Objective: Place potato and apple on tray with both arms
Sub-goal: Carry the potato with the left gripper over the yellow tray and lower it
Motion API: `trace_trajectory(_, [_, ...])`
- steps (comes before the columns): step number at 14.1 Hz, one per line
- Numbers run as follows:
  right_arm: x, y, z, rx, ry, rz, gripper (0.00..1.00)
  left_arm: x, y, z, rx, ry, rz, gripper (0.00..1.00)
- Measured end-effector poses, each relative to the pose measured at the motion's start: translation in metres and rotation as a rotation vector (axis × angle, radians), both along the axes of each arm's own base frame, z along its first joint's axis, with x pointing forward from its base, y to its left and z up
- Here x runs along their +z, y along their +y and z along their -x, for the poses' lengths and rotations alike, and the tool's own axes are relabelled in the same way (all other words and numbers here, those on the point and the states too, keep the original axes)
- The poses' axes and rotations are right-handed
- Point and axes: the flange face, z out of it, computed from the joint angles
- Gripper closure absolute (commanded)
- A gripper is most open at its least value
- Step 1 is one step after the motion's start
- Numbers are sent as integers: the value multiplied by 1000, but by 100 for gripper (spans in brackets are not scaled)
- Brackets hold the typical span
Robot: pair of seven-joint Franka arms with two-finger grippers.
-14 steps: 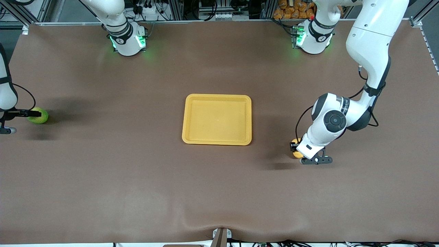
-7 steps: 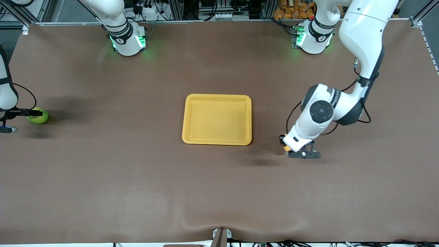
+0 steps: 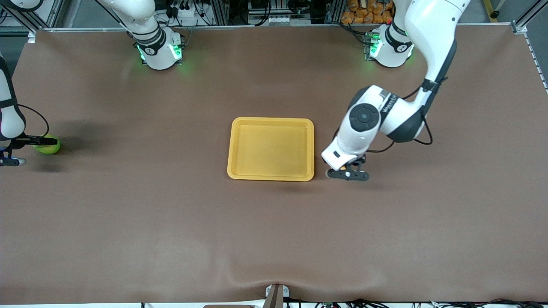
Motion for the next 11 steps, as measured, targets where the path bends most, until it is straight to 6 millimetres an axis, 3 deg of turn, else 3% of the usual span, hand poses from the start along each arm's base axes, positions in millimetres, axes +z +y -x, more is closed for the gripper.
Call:
trace_trajectory(1, [1,0,-1,0,-1,0,97,1,-12,7,-6,0,5,85])
trace_trajectory(2, [2,0,-1,0,-2,0,100,2,-23,13,-9,-2,8,85])
trace_trajectory(8, [2,7,-3,4,30,-24,100,-1,-81,41,24,-5,28,84])
trace_trajectory(11, [22,17,-15,8,102,-57,100,-18,-92,46,35,16,22,82])
